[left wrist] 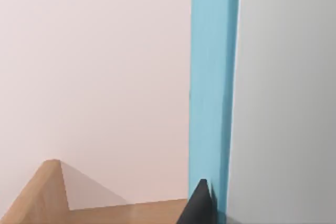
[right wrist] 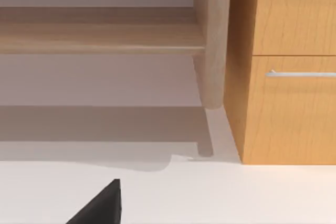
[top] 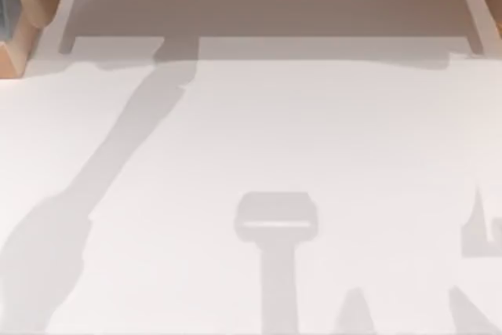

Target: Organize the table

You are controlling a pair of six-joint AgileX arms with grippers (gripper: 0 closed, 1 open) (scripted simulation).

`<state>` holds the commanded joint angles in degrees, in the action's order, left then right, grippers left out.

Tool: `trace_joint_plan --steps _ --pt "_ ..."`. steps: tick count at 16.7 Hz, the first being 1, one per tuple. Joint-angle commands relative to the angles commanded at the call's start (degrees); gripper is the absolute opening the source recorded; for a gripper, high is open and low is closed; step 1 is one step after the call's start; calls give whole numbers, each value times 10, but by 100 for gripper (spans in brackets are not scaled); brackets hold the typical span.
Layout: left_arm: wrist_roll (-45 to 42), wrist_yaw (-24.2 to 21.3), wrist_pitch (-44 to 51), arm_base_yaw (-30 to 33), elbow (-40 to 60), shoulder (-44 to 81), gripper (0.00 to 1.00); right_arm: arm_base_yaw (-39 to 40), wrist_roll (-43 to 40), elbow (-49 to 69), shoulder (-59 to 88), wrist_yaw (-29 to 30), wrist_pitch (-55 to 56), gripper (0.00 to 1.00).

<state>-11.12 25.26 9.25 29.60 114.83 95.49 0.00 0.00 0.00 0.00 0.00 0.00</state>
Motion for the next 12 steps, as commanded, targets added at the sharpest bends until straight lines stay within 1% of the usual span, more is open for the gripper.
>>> trace_joint_plan --steps 3,5,8,12 --pt "-75 -37 2 -50 -75 -94 0 0 0 0 0 0 0 100" --pt "-133 -63 3 -94 -135 -152 0 0 0 0 0 0 0 100" --pt "-228 -105 3 -172 -235 -223 0 0 0 0 0 0 0 100" --pt "-360 -168 -2 -288 -384 -280 0 0 0 0 0 0 0 100"
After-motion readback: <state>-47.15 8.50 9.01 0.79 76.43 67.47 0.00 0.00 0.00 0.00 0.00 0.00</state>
